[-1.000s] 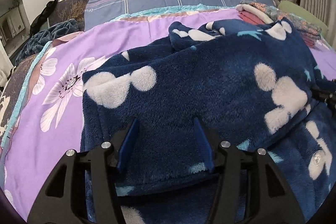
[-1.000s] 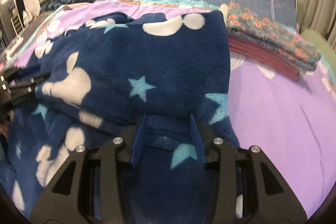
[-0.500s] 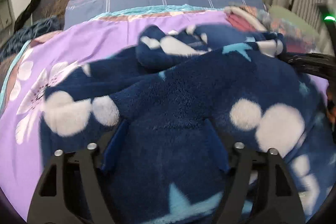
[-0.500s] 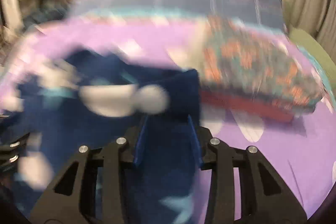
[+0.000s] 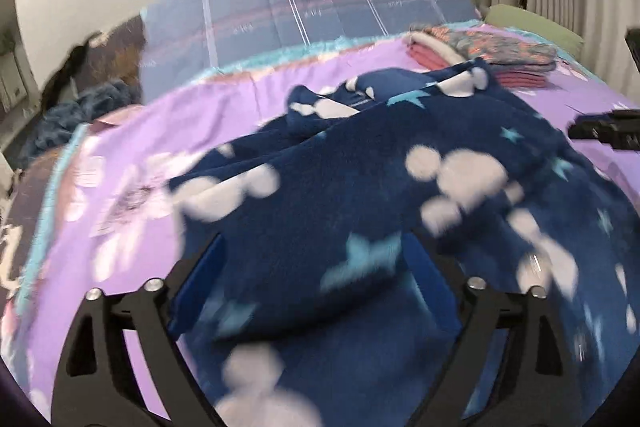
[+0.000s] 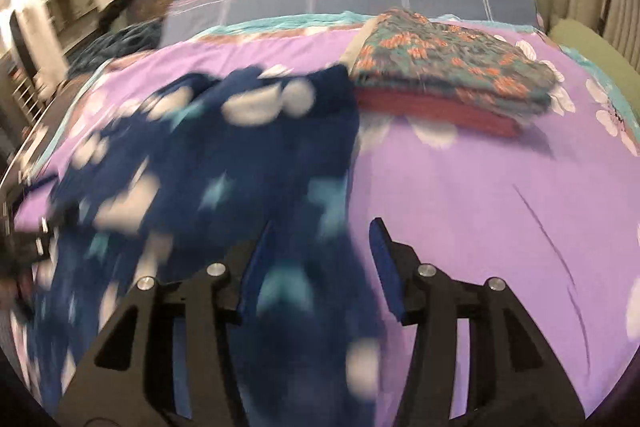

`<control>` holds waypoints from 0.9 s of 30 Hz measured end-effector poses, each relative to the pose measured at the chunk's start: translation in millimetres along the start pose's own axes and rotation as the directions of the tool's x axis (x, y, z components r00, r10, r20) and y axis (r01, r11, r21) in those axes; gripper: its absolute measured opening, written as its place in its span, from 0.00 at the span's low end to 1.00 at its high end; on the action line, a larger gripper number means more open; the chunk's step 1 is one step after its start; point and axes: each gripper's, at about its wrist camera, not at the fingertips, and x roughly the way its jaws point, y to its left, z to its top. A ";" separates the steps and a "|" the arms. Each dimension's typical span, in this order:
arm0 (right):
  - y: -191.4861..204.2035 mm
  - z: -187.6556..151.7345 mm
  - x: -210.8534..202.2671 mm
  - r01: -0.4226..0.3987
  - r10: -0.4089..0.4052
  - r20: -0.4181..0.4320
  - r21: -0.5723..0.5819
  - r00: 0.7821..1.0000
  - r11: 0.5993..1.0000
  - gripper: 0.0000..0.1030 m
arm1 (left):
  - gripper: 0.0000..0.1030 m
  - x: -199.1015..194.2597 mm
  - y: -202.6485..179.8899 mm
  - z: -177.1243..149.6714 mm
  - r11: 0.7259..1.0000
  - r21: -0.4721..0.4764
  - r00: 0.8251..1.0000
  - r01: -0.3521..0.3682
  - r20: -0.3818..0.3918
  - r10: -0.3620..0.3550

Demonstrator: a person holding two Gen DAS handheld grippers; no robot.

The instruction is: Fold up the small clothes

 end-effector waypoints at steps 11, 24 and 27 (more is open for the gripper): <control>86.2 -130.5 -91.5 -0.429 0.409 -0.163 -0.110 0.898 0.897 0.14 | 0.91 -96.6 21.3 -107.6 0.989 -0.146 0.998 -0.040 -0.047 0.033; 123.8 -196.8 -114.9 -0.629 0.605 -0.273 0.002 0.748 0.777 0.27 | 0.91 -147.4 9.1 -169.9 0.979 -0.204 0.999 0.008 -0.046 -0.018; 125.9 -200.0 -101.8 -0.660 0.655 -0.293 0.093 0.697 0.745 0.48 | 0.91 -155.3 9.4 -178.2 0.976 -0.217 0.999 0.010 -0.046 -0.020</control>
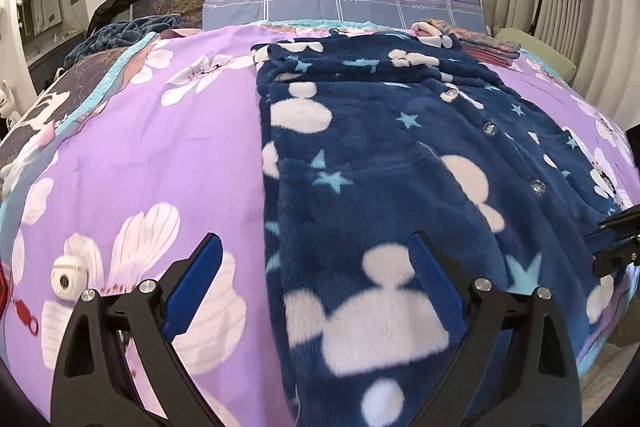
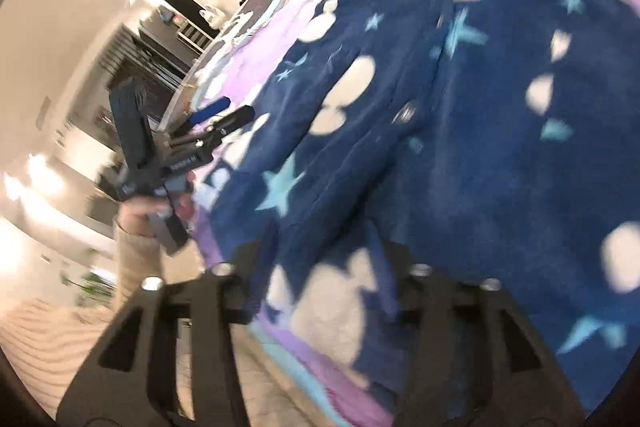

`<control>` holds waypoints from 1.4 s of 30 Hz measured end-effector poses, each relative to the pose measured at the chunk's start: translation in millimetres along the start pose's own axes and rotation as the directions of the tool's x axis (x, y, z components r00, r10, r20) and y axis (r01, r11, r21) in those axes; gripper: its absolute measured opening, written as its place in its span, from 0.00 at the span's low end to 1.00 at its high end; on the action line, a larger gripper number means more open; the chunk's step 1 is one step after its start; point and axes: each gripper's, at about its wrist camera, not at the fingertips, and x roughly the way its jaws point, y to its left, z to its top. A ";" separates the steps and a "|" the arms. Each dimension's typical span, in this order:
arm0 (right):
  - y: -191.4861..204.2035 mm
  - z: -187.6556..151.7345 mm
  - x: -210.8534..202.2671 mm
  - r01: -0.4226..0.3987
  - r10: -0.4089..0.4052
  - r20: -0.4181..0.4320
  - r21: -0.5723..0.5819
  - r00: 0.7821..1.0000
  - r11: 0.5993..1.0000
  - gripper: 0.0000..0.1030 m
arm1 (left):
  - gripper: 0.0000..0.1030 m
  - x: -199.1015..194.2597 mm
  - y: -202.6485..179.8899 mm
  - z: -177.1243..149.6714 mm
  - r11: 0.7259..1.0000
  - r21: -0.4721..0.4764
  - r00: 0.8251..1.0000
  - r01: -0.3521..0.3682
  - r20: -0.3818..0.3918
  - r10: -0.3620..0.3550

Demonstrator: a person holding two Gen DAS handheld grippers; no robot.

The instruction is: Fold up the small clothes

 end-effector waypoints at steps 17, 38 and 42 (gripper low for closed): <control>-3.8 -13.0 -15.9 0.062 -0.067 0.059 0.079 0.996 0.995 0.19 | 0.83 -6.9 -1.5 -50.1 0.976 -0.106 0.980 0.190 -0.044 -0.196; -99.9 -65.5 -100.3 0.084 -0.180 0.254 0.349 0.950 0.933 0.54 | 0.68 -19.6 -13.3 -60.7 0.960 -0.106 0.954 0.260 -0.124 -0.272; -94.2 -60.4 -95.4 0.087 -0.167 0.231 0.321 0.959 0.943 0.54 | 0.69 -23.2 -9.4 -61.9 0.958 -0.131 0.952 0.254 -0.141 -0.272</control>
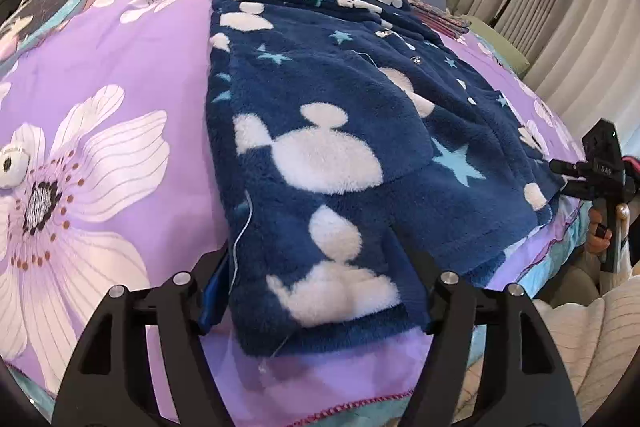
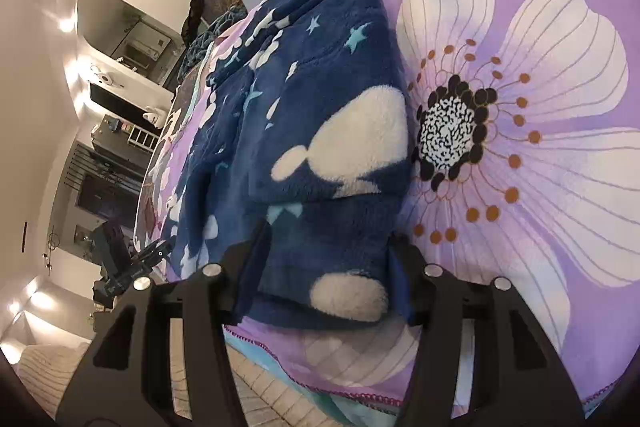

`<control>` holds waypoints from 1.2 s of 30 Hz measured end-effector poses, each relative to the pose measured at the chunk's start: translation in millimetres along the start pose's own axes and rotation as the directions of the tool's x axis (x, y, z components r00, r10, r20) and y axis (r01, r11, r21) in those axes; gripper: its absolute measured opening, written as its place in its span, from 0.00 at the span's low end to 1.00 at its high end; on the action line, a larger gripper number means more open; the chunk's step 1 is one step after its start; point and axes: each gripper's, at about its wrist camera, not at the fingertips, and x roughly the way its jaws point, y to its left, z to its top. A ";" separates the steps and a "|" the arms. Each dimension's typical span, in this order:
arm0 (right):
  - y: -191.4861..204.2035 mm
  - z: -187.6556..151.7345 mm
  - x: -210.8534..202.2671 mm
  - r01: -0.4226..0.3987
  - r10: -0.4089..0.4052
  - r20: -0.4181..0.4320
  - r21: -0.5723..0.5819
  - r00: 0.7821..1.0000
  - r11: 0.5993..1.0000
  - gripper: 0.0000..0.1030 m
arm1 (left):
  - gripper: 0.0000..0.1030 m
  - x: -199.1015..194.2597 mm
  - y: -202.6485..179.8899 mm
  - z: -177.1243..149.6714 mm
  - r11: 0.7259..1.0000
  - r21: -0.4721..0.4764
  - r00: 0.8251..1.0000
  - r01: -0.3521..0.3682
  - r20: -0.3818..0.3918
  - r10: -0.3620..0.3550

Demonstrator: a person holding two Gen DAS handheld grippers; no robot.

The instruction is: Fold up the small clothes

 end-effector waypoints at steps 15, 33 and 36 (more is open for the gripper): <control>-10.4 19.0 3.9 -0.172 0.168 0.050 0.095 0.985 0.981 0.12 | 0.17 -17.8 -10.1 27.3 0.994 0.037 0.982 0.107 0.153 -0.112; 131.7 -19.1 -196.2 -0.009 0.216 0.547 -0.355 0.809 0.935 0.11 | 0.13 -196.2 -74.5 56.4 0.962 0.269 0.818 0.040 0.545 -0.186; 104.0 11.6 -157.3 -0.045 0.153 0.474 -0.230 0.867 0.972 0.11 | 0.13 -150.2 -63.7 77.2 0.973 0.228 0.878 0.048 0.456 -0.150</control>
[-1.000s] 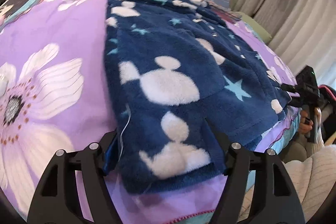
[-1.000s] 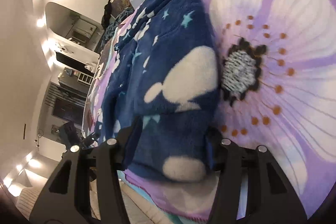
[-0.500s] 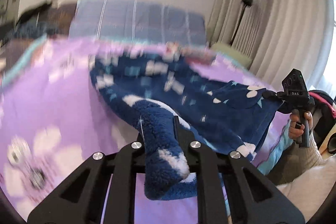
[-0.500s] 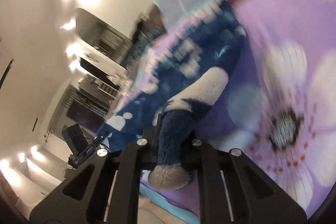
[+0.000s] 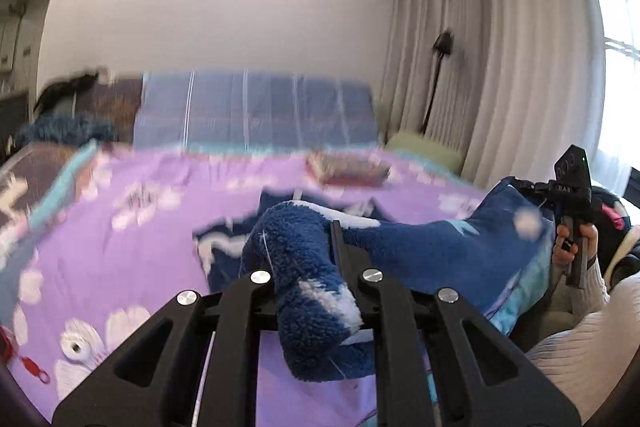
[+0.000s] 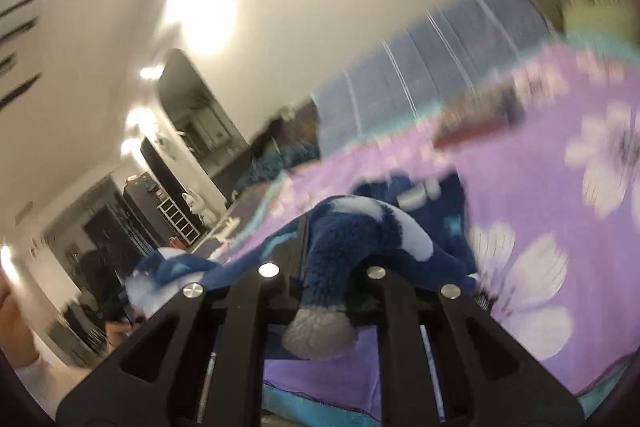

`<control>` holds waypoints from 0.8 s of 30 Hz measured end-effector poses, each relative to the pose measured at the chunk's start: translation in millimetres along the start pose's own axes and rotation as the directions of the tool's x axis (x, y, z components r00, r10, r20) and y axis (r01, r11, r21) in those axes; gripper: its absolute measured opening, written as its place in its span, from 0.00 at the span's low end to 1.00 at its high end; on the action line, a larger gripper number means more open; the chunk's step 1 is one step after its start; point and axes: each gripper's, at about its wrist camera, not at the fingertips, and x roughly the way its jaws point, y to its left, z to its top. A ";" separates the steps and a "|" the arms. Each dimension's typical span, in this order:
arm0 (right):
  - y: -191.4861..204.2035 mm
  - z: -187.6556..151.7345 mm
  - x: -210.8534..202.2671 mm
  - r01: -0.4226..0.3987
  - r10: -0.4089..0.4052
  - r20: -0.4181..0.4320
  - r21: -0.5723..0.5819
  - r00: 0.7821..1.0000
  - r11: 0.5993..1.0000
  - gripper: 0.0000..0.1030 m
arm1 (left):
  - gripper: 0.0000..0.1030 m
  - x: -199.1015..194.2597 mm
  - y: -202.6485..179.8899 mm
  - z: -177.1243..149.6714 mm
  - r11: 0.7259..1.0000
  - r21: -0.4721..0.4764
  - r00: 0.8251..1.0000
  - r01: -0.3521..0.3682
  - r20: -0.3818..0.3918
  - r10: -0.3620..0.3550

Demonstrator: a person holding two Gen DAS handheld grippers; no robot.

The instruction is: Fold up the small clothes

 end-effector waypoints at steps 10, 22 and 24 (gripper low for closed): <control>-61.1 70.5 143.3 0.074 -0.070 -0.046 0.089 0.996 0.993 0.11 | 0.14 137.7 92.7 49.6 0.993 -0.103 0.992 -0.052 -0.117 0.040; -183.9 50.8 312.2 0.388 -0.366 -0.256 0.041 0.895 0.921 0.14 | 0.20 323.6 154.3 -17.6 0.962 0.046 0.896 -0.269 -0.354 0.268; -185.2 51.5 308.9 0.369 -0.347 -0.248 0.046 0.904 0.928 0.14 | 0.21 316.6 157.2 -15.7 0.965 0.023 0.904 -0.260 -0.346 0.252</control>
